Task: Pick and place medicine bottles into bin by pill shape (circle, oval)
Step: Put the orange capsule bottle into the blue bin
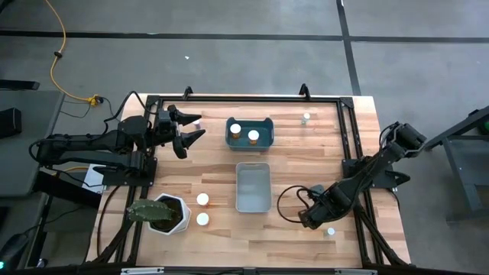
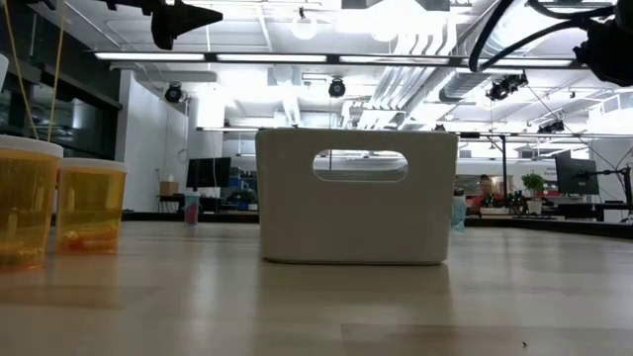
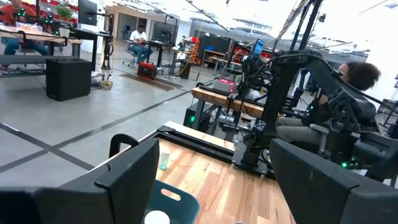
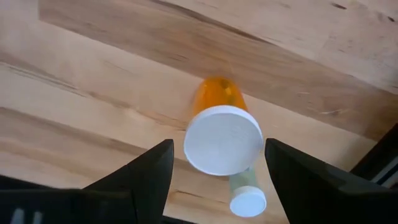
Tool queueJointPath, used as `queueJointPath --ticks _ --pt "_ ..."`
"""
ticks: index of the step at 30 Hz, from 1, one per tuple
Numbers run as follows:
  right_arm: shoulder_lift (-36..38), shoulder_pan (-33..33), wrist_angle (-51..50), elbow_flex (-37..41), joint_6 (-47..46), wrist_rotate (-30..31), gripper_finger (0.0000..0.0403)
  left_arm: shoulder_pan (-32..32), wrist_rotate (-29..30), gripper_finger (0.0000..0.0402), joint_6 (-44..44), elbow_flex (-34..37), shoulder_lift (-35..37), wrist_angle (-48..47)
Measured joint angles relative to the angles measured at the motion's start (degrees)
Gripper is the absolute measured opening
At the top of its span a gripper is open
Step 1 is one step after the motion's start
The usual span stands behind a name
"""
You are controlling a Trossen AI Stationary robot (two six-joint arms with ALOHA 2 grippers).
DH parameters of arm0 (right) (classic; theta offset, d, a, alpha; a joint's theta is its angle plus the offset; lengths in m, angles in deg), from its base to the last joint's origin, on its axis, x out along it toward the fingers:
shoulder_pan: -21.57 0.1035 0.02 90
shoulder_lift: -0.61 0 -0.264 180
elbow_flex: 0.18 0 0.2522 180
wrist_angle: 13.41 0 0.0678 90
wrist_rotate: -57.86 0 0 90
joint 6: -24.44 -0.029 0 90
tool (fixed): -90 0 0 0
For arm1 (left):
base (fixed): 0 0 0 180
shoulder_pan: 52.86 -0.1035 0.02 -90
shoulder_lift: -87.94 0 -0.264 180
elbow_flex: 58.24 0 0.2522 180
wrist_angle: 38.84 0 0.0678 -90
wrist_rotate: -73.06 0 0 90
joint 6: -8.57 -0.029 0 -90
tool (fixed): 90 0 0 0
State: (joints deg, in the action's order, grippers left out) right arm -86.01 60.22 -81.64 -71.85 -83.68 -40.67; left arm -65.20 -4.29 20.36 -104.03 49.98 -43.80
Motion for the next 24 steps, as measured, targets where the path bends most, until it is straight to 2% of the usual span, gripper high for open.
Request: queueJointPath --ticks 19,24 --pt "-4.49 0.00 0.15 -0.04 1.89 -0.10 0.0246 0.00 -0.01 0.0293 0.00 0.00 -0.01 0.00" --pt "-4.49 -0.02 -0.32 -0.04 3.12 -1.02 0.0233 0.00 -0.01 0.0293 0.00 0.00 0.00 0.00"
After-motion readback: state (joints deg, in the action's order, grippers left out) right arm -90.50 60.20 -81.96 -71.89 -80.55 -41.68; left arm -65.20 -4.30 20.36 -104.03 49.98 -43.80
